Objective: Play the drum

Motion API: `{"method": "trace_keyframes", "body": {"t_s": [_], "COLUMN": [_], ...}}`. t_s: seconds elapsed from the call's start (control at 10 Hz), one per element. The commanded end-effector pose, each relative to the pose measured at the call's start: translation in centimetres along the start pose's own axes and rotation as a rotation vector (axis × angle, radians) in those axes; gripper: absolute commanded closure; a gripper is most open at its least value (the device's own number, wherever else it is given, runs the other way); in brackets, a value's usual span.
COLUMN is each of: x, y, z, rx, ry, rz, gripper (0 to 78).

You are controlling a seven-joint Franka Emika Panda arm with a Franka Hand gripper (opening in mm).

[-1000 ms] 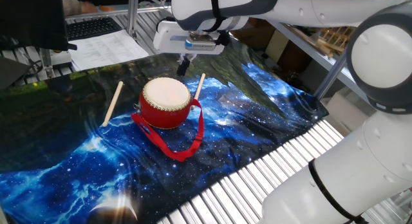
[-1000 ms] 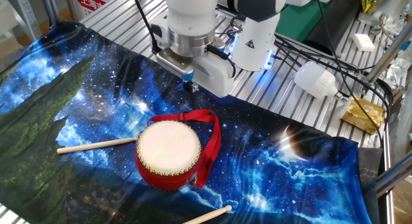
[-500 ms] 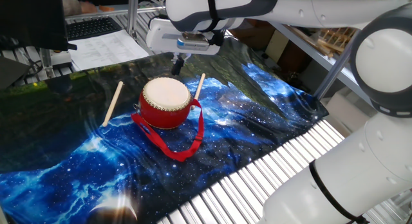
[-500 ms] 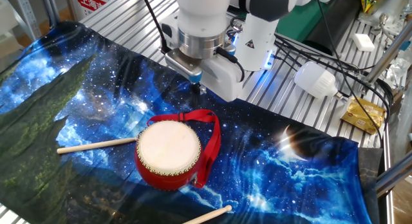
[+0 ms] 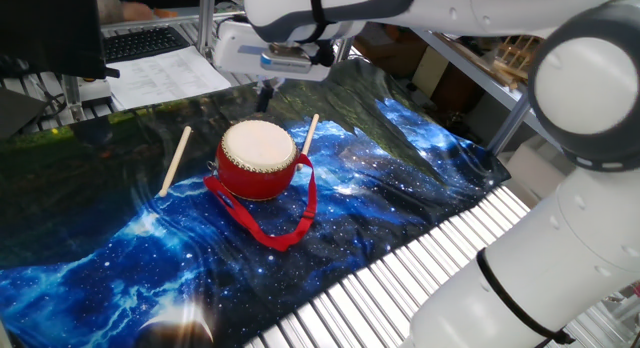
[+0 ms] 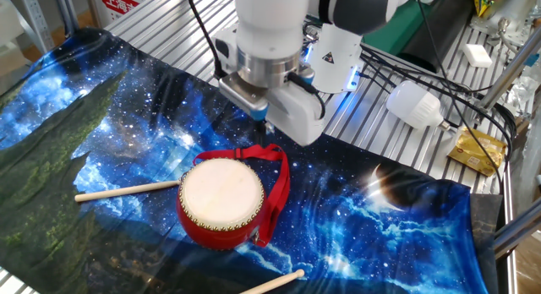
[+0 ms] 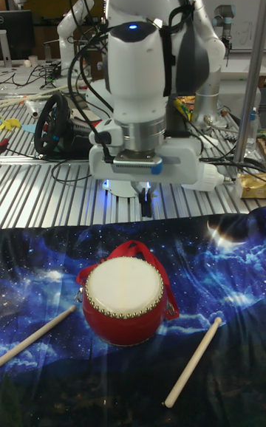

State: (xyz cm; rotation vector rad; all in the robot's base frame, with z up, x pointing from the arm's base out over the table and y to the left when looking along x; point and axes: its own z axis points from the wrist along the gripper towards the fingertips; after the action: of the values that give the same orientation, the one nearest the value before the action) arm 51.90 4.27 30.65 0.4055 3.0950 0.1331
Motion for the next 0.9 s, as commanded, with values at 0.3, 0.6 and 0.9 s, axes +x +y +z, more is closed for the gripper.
{"method": "trace_keyframes", "body": {"t_s": [0.3, 0.6, 0.9], "x": [-1.3, -1.5, -2.3], "y": [2.2, 3.9, 4.3], "z": [0.9, 1.0, 1.0], "rx": [-0.016, -0.014, -0.024], "ry": [0.012, 0.003, 0.011], "rz": [0.089, 0.153, 0.146], "gripper": [77.6, 77.6, 77.6]}}
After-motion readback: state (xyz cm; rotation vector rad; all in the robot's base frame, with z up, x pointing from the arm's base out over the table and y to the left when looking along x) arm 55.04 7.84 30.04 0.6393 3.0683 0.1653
